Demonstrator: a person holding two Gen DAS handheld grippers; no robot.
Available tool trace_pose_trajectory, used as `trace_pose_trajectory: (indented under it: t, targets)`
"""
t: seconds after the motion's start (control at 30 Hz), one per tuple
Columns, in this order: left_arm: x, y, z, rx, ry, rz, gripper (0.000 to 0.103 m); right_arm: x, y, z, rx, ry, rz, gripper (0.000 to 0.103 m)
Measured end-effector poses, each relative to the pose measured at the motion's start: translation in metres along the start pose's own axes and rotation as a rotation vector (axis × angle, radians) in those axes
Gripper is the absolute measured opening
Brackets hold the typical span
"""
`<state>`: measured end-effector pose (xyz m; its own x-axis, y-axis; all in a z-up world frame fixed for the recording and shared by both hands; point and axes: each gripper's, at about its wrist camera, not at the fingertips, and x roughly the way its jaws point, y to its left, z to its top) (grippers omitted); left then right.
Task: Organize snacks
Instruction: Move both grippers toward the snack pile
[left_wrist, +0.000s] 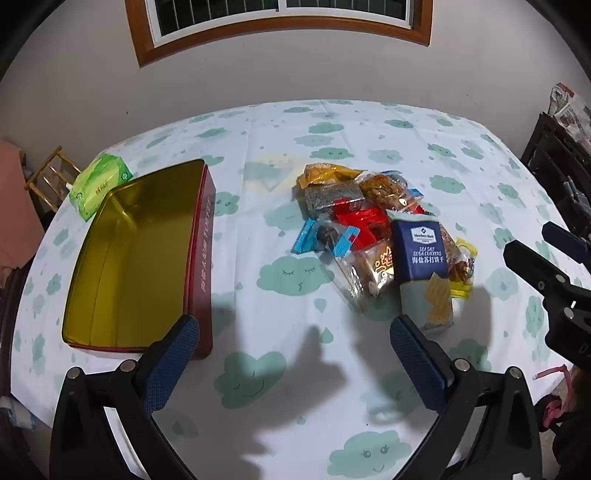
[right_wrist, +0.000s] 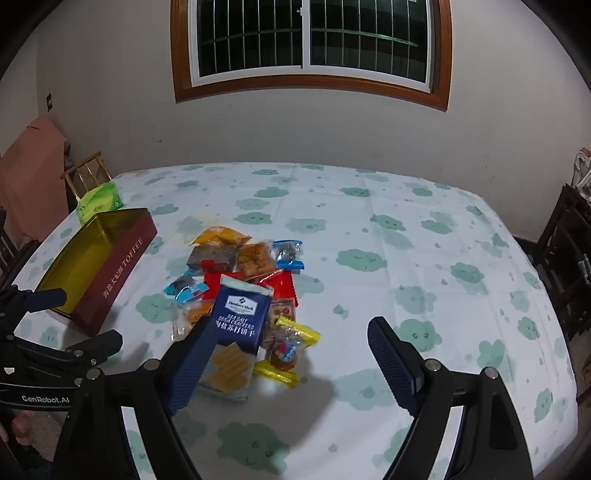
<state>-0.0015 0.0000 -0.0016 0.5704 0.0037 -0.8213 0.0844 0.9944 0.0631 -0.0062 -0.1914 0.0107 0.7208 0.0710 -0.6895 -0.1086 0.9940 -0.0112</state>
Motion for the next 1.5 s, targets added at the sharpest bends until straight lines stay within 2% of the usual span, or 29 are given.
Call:
trace_pose_trajectory:
  t: [0.03, 0.1, 0.2, 0.4, 1.5]
  targets:
    - [0.003, 0.008, -0.002, -0.01, 0.009, -0.034, 0.103, 0.0, 0.0, 0.0, -0.003, 0.003, -0.004, 0.086]
    - [0.002, 0.002, -0.008, 0.002, 0.005, -0.009, 0.103, -0.001, 0.0, -0.001, -0.005, 0.008, -0.01, 0.086]
    - [0.003, 0.007, -0.007, -0.015, 0.037, -0.025, 0.102, -0.001, 0.006, -0.006, -0.005, 0.028, 0.006, 0.086]
    - [0.006, 0.007, -0.006, 0.001, 0.041, -0.004, 0.101, 0.006, 0.005, -0.009, 0.013, 0.081, 0.018, 0.086]
    - [0.023, 0.01, -0.01, -0.024, 0.079, 0.01, 0.101, 0.017, 0.007, -0.021, -0.016, 0.113, 0.027, 0.085]
